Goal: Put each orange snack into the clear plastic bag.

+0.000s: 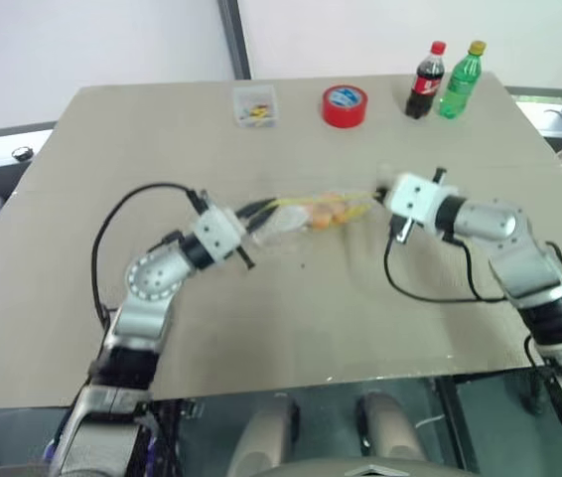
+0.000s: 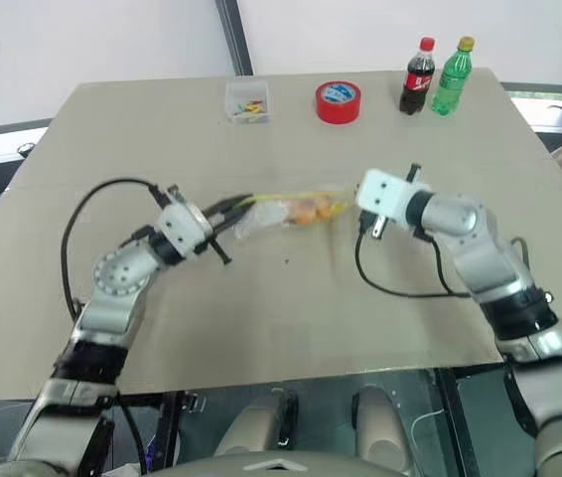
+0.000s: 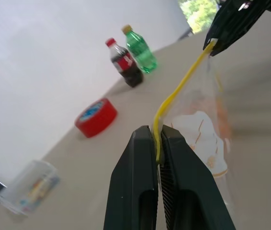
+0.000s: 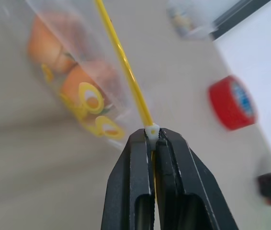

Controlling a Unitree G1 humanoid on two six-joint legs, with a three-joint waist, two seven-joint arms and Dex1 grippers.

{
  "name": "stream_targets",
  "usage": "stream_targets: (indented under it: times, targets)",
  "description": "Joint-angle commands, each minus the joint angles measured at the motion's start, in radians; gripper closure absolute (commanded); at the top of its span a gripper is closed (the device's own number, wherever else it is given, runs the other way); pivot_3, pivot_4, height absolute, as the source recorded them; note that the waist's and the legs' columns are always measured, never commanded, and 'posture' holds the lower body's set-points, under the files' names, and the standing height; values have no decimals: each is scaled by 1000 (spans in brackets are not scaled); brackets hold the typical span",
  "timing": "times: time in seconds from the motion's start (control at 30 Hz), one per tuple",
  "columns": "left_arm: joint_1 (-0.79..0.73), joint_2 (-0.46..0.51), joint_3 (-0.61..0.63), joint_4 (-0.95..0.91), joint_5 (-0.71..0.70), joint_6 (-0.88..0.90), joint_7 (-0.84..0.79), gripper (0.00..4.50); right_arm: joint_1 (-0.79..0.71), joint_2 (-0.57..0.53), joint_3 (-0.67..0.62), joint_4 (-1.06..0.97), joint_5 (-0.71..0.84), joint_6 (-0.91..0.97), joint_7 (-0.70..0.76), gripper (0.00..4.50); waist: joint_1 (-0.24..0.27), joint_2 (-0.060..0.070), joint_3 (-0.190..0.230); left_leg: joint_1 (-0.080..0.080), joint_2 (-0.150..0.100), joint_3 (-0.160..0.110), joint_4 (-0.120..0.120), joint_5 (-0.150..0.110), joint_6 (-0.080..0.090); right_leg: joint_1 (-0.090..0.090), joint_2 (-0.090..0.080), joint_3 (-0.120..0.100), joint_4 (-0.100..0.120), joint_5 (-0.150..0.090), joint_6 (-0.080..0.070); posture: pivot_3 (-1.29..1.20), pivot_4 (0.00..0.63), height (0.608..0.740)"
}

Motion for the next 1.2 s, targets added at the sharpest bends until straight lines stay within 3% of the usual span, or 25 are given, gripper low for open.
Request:
stream_targets:
  times: [0.03,0.17,0.3,0.4,0.6,0.67,0.7,0.77,0.93,1.0,1.03,1.2]
  targets:
    - [-122,47,105,157,-23,-41,37,4500,-97,-60,-84,178,-64,-43,-72,4457,-2,0,0,0,0,0,0,0,0,0,0,0,0,0,0,0,150,740]
    - [-281,58,86,327,2,-116,26,4500,-218,-54,-92,265,-61,-101,-89,4457,-5,-1,1,-4,-1,1,0,0,0,-4,0,0,0,0,0,0,150,740]
    - [-310,57,73,370,-5,-174,9,4500,-214,-65,-127,193,-35,-95,-84,4457,-9,-1,0,-4,-1,1,-3,0,0,-4,-1,1,-3,0,0,0,150,740]
    - [-209,56,67,271,-39,-178,-25,4500,-72,-86,-151,-19,13,-32,-17,4457,-8,0,0,-6,-1,2,-3,0,0,-8,-2,2,-2,0,0,0,150,740]
    - [167,69,26,-73,-85,-63,-86,4500,310,-89,-127,-471,96,206,55,4457,-8,0,0,-9,2,2,-1,0,0,-11,-2,4,1,0,0,0,150,740]
    - [240,82,8,-135,-99,-9,-124,4500,375,-100,-111,-516,77,235,64,3778,-2,0,1,-8,2,2,1,-1,3,-10,-1,4,3,0,0,0,150,740]
    - [274,89,2,-172,-143,47,-155,3916,401,-99,-111,-529,82,255,67,3307,0,0,1,-3,2,2,1,-2,5,-5,-1,3,4,0,0,0,150,740]
    - [325,105,5,-231,-203,158,-182,3519,462,-119,-112,-541,86,260,83,2567,2,0,1,4,2,1,1,-3,5,3,-1,2,3,0,0,0,150,740]
    - [461,209,113,-383,-433,503,-232,1173,609,-134,-315,-554,255,315,131,143,2,0,1,12,4,0,0,-3,6,12,0,1,0,0,1,0,150,740]
    - [533,250,202,-432,-550,610,-259,223,670,-171,-405,-532,264,299,139,0,-1,0,1,13,4,1,0,-4,6,13,0,2,0,0,1,0,150,740]
    - [568,264,248,-453,-581,640,-262,47,700,-182,-454,-525,270,288,140,0,-1,0,1,13,5,2,0,-4,6,13,0,2,0,0,1,0,150,740]
    - [663,294,365,-516,-576,712,-228,47,770,-133,-619,-551,403,287,146,0,3,0,1,15,7,2,-2,-4,7,15,1,1,-2,0,0,0,150,740]
